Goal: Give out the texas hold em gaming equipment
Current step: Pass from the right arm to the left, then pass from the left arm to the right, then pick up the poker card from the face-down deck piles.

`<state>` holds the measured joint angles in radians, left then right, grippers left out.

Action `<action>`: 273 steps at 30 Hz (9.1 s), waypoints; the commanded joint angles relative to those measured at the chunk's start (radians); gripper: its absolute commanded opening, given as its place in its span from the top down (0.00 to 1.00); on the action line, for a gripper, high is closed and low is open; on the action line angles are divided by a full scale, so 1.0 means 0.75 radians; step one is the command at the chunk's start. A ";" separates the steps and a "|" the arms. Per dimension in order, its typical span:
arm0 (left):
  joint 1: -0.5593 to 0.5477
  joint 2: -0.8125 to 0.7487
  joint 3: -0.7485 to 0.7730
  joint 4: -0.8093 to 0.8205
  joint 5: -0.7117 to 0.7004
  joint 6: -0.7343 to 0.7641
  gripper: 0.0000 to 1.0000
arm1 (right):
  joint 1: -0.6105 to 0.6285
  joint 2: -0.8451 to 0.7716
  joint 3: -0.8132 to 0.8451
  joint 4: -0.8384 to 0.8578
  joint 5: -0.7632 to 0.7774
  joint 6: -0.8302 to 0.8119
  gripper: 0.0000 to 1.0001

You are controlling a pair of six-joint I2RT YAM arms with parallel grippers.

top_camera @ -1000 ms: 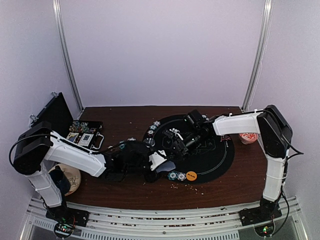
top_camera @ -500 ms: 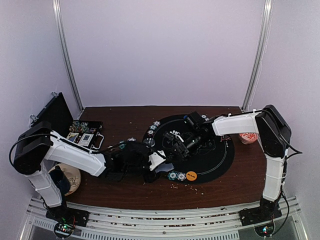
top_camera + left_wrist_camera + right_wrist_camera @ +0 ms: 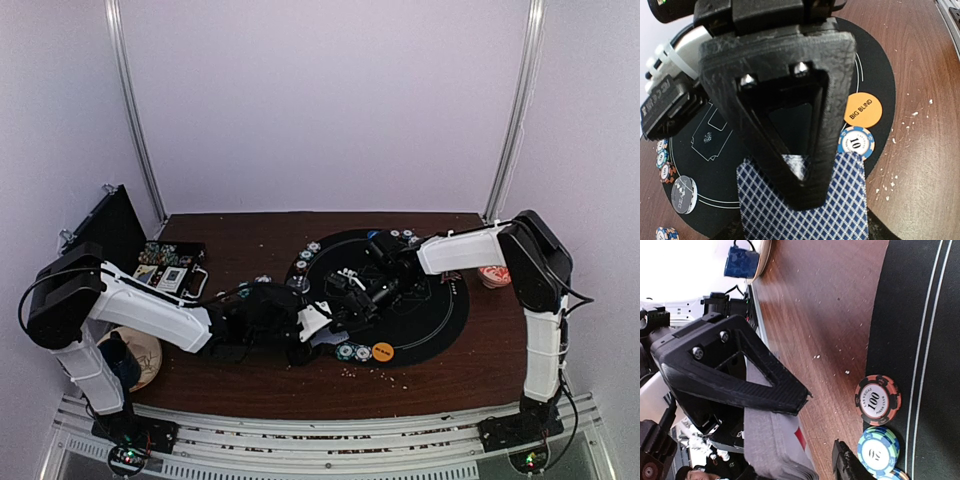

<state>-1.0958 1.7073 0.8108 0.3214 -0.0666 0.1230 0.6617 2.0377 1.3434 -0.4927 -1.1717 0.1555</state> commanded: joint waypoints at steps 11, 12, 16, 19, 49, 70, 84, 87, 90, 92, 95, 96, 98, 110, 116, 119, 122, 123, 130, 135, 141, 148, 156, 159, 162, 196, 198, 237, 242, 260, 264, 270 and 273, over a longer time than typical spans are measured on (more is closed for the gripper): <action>0.007 -0.028 0.004 0.081 0.022 0.003 0.92 | 0.025 0.067 0.078 -0.130 -0.169 -0.100 0.79; 0.007 -0.025 0.006 0.077 0.024 0.003 0.90 | 0.025 0.070 0.077 -0.133 -0.172 -0.099 0.84; 0.007 -0.006 0.025 0.052 0.031 0.011 0.70 | 0.027 0.075 0.075 -0.134 -0.189 -0.093 1.00; 0.007 0.003 0.034 0.036 0.033 0.016 0.53 | 0.026 0.079 0.074 -0.136 -0.194 -0.093 1.00; 0.007 0.053 0.061 -0.026 -0.004 0.065 0.16 | -0.017 0.095 0.027 -0.067 -0.259 0.006 1.00; 0.007 0.075 0.075 -0.044 0.023 0.072 0.51 | -0.018 0.094 0.023 -0.076 -0.238 0.000 1.00; 0.007 0.109 0.137 -0.137 0.107 0.057 0.83 | -0.042 0.093 0.048 -0.108 -0.135 -0.035 0.79; 0.007 0.121 0.150 -0.154 0.114 0.053 0.84 | -0.043 0.093 0.049 -0.102 -0.126 -0.033 0.76; 0.007 0.130 0.161 -0.170 0.127 0.052 0.84 | -0.042 0.094 0.052 -0.102 -0.129 -0.035 0.73; 0.007 0.131 0.164 -0.173 0.137 0.053 0.84 | -0.043 0.092 0.053 -0.102 -0.122 -0.037 0.72; 0.007 0.124 0.160 -0.171 0.139 0.050 0.84 | -0.046 0.084 0.049 -0.084 -0.074 -0.031 0.72; 0.007 0.122 0.160 -0.172 0.140 0.050 0.84 | -0.049 0.079 0.041 -0.064 -0.059 -0.016 0.73; 0.007 0.114 0.157 -0.176 0.136 0.049 0.84 | -0.064 0.061 0.007 -0.004 0.003 0.036 0.77; 0.007 0.082 0.131 -0.138 0.091 0.040 0.85 | -0.104 0.060 -0.011 0.002 0.002 0.034 0.79; 0.007 0.092 0.136 -0.139 0.086 0.033 0.87 | -0.082 0.050 0.005 -0.038 -0.069 -0.005 0.69; 0.007 0.085 0.131 -0.132 0.082 0.032 0.87 | -0.068 0.054 0.006 -0.042 -0.070 -0.005 0.67; 0.007 0.078 0.124 -0.116 0.078 0.030 0.87 | -0.061 0.067 0.007 -0.045 -0.068 -0.007 0.65; 0.007 0.078 0.123 -0.116 0.078 0.029 0.87 | -0.058 0.070 0.007 -0.045 -0.068 -0.009 0.65; 0.007 0.072 0.116 -0.106 0.066 0.028 0.87 | -0.021 0.075 0.027 -0.083 -0.062 -0.049 0.60; 0.007 0.060 0.108 -0.098 0.057 0.024 0.88 | -0.010 0.095 0.035 -0.108 -0.040 -0.074 0.59; 0.007 0.045 0.102 -0.101 0.054 0.023 0.88 | -0.010 0.124 0.066 -0.161 -0.023 -0.115 0.61; 0.007 0.035 0.099 -0.103 0.083 0.032 0.88 | -0.014 0.104 0.072 -0.153 -0.025 -0.109 0.63; 0.007 0.036 0.103 -0.114 0.082 0.031 0.88 | -0.066 0.097 0.031 -0.068 0.041 -0.026 0.73; 0.007 0.035 0.103 -0.115 0.074 0.028 0.88 | -0.093 0.088 0.024 -0.059 0.061 -0.018 0.74; 0.007 0.038 0.107 -0.124 0.065 0.028 0.88 | -0.110 0.059 0.012 -0.050 0.078 -0.011 0.76; 0.007 0.086 0.132 -0.144 0.040 0.020 0.87 | -0.060 0.020 0.068 -0.195 -0.028 -0.150 1.00; 0.007 0.084 0.130 -0.144 0.036 0.019 0.87 | -0.068 0.022 0.085 -0.232 -0.030 -0.176 1.00; 0.015 0.028 0.090 -0.102 0.060 0.021 0.87 | -0.031 0.090 0.093 -0.237 -0.022 -0.200 0.51; 0.015 0.032 0.092 -0.099 0.088 0.026 0.87 | -0.023 0.090 0.065 -0.131 -0.016 -0.096 0.51; 0.013 0.001 0.069 -0.077 0.070 0.022 0.87 | -0.051 0.070 0.014 -0.011 0.198 0.006 0.70; 0.013 0.007 0.073 -0.089 0.055 0.022 0.87 | -0.100 0.051 -0.005 -0.016 0.213 -0.009 0.75; 0.013 0.026 0.090 -0.105 0.058 0.020 0.87 | -0.101 0.010 -0.004 -0.052 0.106 -0.039 0.86; 0.013 0.027 0.091 -0.105 0.056 0.020 0.87 | -0.073 0.016 0.067 -0.196 0.029 -0.155 0.93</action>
<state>-1.0760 1.7615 0.8593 0.1677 -0.0509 0.1371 0.5953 2.0716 1.3521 -0.5369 -1.1370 0.1280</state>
